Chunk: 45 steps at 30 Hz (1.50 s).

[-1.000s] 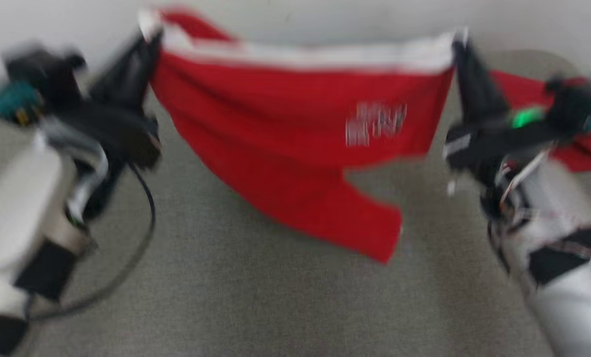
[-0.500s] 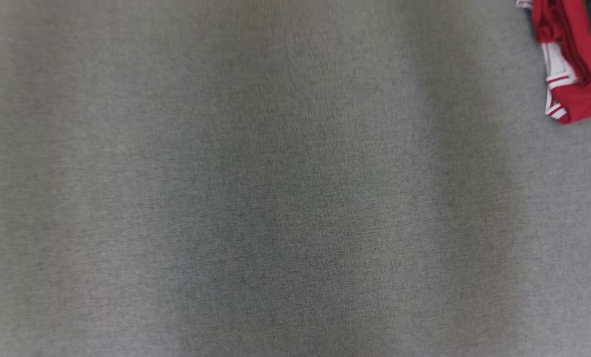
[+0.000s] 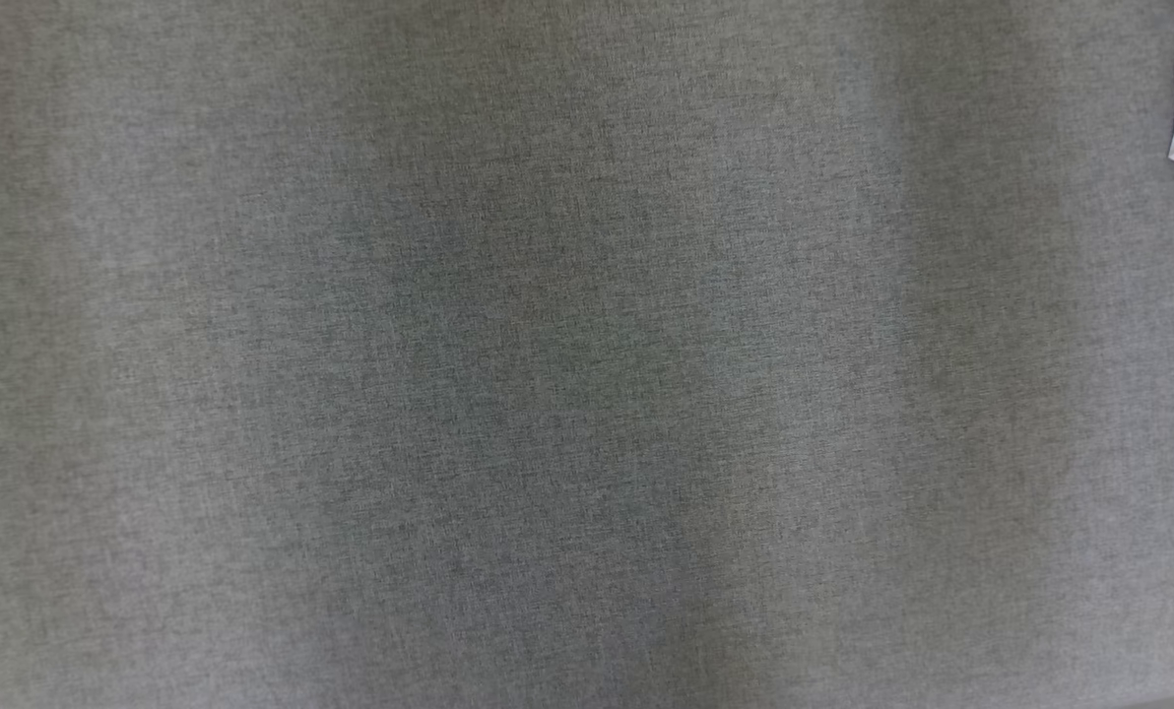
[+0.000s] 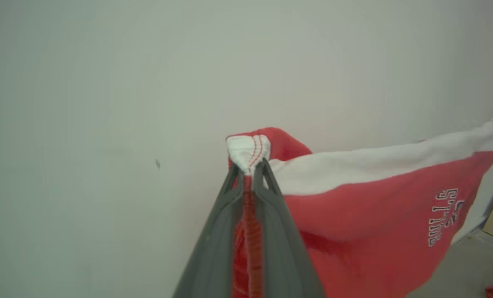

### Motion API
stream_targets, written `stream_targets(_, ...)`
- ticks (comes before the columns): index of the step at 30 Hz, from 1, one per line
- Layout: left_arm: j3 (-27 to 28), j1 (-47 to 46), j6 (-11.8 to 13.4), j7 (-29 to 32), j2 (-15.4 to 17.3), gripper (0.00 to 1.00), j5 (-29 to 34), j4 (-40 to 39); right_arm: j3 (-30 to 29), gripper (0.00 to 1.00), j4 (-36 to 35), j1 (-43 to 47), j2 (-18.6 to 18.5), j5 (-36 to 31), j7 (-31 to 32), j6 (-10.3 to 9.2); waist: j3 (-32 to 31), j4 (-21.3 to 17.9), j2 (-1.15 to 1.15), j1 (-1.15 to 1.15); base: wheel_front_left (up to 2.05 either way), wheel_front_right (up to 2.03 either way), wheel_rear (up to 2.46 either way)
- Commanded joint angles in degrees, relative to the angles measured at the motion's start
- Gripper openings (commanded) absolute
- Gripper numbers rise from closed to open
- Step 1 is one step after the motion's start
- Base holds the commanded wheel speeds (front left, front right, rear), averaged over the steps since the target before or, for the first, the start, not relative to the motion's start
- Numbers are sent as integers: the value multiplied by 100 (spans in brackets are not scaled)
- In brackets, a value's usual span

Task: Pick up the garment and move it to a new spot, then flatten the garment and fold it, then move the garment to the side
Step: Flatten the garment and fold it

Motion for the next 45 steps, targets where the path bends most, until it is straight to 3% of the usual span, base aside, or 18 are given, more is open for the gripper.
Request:
stream_targets(1,-90,146,12,-76,28,0,36,-82,79,0,-43,168,-46,33,-46,-17,-50,5,-2,-2,0,0,0)
stream_targets(10,-221,2099,20,-765,221,0,-554,-837,500,0,-989,1994,-606,617,-231,-17,-680,131,-2,-2,0,0,0)
stream_targets(16,73,4008,439,-907,91,0,-627,-1898,368,0,-2044,3942,-1029,932,-251,-17,-1208,263,-2,-2,0,0,0)
stream_targets(19,561,5104,697,-907,-72,0,-525,-2608,71,0,-2564,5053,-1143,978,-254,-17,-1456,310,-2,-2,0,0,0)
stream_targets(23,1107,6161,826,-907,-255,0,-351,-3145,-181,0,-2989,6120,-1134,939,-255,-17,-1693,332,-2,-2,0,0,0)
stream_targets(32,2113,8707,626,-909,-1024,0,438,-3636,-1052,0,-3693,8539,-758,573,-259,-18,-2317,301,-2,-2,0,0,0)
stream_targets(39,2703,10055,304,-914,-1478,0,1432,-3538,-1342,0,-3958,9875,-497,322,-144,-23,-2766,276,-2,-2,0,0,0)
stream_targets(45,3219,10943,109,-916,-1903,0,1858,-3365,-1824,0,-4243,10817,-251,252,45,-30,-3049,321,-2,-2,0,0,0)
